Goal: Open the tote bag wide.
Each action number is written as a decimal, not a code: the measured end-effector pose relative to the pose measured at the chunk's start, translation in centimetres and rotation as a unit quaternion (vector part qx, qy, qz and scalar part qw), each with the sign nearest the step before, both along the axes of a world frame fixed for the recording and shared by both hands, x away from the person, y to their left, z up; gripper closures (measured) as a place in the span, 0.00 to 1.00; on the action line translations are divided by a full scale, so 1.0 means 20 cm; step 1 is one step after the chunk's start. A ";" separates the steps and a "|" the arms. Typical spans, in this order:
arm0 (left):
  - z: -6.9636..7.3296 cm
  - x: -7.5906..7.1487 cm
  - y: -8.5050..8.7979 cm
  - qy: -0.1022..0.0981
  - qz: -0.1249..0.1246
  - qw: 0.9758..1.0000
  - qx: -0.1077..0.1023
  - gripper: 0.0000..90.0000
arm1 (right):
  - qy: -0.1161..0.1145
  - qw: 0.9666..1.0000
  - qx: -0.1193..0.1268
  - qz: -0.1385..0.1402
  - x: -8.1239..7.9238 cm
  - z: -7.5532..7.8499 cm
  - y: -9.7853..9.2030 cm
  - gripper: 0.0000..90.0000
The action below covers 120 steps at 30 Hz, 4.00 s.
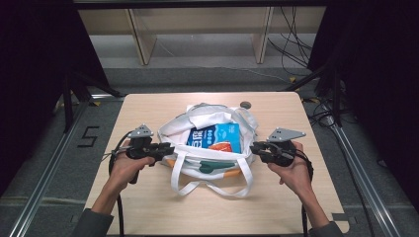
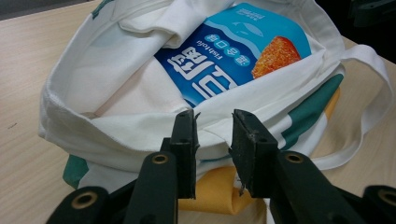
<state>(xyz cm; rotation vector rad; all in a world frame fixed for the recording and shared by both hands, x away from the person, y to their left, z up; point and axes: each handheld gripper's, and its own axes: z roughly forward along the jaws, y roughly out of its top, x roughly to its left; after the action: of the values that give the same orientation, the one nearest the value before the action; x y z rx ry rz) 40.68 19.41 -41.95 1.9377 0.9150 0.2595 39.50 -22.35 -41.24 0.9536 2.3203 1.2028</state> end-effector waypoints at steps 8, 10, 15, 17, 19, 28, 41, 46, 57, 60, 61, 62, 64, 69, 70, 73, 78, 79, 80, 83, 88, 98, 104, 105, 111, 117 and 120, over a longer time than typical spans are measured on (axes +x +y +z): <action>0.01 -0.03 0.01 0.001 -0.008 1.000 -0.002 0.74 | -0.018 1.000 -0.003 0.001 0.01 0.00 -0.02 0.84; 0.01 -0.04 0.01 0.001 -0.005 1.000 -0.003 0.73 | -0.014 1.000 -0.004 0.000 0.01 0.00 -0.03 0.83; 0.01 -0.05 0.01 0.002 -0.011 1.000 -0.007 0.71 | -0.016 1.000 -0.004 0.001 0.01 0.00 -0.04 0.82; 0.01 -0.07 0.01 0.002 -0.013 1.000 -0.009 0.70 | -0.016 1.000 0.000 -0.011 0.00 0.00 -0.05 0.81; 0.01 -0.07 0.01 0.000 -0.012 1.000 -0.009 0.67 | -0.003 1.000 0.006 -0.021 -0.01 0.00 -0.05 0.78; 0.00 -0.10 0.01 -0.001 -0.013 1.000 -0.011 0.52 | -0.003 1.000 0.006 -0.029 -0.03 -0.01 -0.09 0.66; -0.01 -0.13 0.02 -0.005 0.003 1.000 -0.004 0.38 | 0.004 0.999 0.011 -0.040 -0.06 -0.04 -0.11 0.50; -0.02 -0.15 0.03 -0.011 0.005 1.000 0.003 0.35 | 0.004 0.999 0.011 -0.044 -0.08 -0.05 -0.11 0.45; -0.07 -0.24 0.04 -0.013 0.010 1.000 0.005 0.31 | 0.008 0.999 0.015 -0.045 -0.13 -0.09 -0.14 0.39; -0.07 -0.27 0.02 -0.014 0.005 1.000 0.010 0.30 | 0.004 0.999 0.015 -0.048 -0.15 -0.10 -0.15 0.38; -0.07 -0.27 0.02 -0.014 0.005 1.000 0.010 0.30 | 0.006 0.999 0.019 -0.050 -0.16 -0.10 -0.15 0.38; -0.08 -0.29 0.01 -0.015 0.000 1.000 0.008 0.30 | 0.002 0.999 0.015 -0.044 -0.16 -0.10 -0.16 0.38; -0.09 -0.31 0.00 -0.014 -0.003 1.000 0.014 0.29 | -0.005 0.999 0.017 -0.045 -0.17 -0.11 -0.17 0.37; -0.11 -0.35 -0.01 -0.012 -0.015 1.000 0.015 0.29 | 0.003 0.999 0.021 -0.043 -0.22 -0.13 -0.17 0.37; -0.12 -0.36 -0.01 -0.014 -0.013 1.000 0.017 0.29 | 0.010 0.999 0.022 -0.045 -0.23 -0.13 -0.17 0.37; -0.13 -0.39 -0.02 -0.011 -0.018 1.000 0.018 0.29 | 0.005 0.999 0.017 -0.040 -0.25 -0.14 -0.18 0.37; -0.16 -0.42 -0.03 -0.012 -0.018 1.000 0.022 0.29 | 0.016 0.999 0.013 -0.041 -0.28 -0.17 -0.18 0.37; -0.18 -0.43 -0.04 -0.012 -0.020 1.000 0.017 0.29 | 0.005 0.999 0.006 -0.033 -0.28 -0.18 -0.18 0.36; -0.19 -0.44 -0.04 -0.012 -0.020 0.999 0.024 0.29 | 0.012 0.999 0.008 -0.035 -0.29 -0.19 -0.18 0.36; -0.22 -0.46 -0.05 -0.011 -0.017 0.999 0.028 0.29 | 0.010 0.999 0.004 -0.032 -0.31 -0.20 -0.19 0.36; -0.28 -0.48 -0.04 -0.008 -0.019 0.999 0.030 0.29 | 0.024 0.999 0.006 -0.037 -0.35 -0.23 -0.19 0.35; -0.31 -0.52 -0.03 -0.005 -0.018 0.999 0.038 0.28 | 0.029 0.999 -0.007 -0.023 -0.40 -0.27 -0.19 0.34; -0.35 -0.57 -0.05 -0.007 -0.024 0.999 0.038 0.27 | 0.038 0.999 -0.010 -0.033 -0.45 -0.29 -0.19 0.31; -0.35 -0.59 -0.06 -0.005 -0.030 0.999 0.040 0.27 | 0.030 0.999 -0.013 -0.031 -0.45 -0.29 -0.19 0.30; -0.37 -0.63 -0.07 -0.012 -0.035 0.998 0.059 0.26 | 0.034 0.999 -0.017 -0.022 -0.50 -0.32 -0.19 0.30; -0.38 -0.68 -0.08 -0.012 -0.030 0.998 0.053 0.25 | 0.048 0.998 -0.020 -0.025 -0.57 -0.35 -0.19 0.30; -0.39 -0.69 -0.08 -0.013 -0.025 0.998 0.052 0.25 | 0.049 0.998 -0.019 -0.023 -0.59 -0.37 -0.20 0.30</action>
<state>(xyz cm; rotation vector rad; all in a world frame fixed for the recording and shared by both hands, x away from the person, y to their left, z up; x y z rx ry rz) 26.98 17.88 -49.74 2.0453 0.8487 0.3067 27.69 -26.31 -48.65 1.0688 2.3744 1.1145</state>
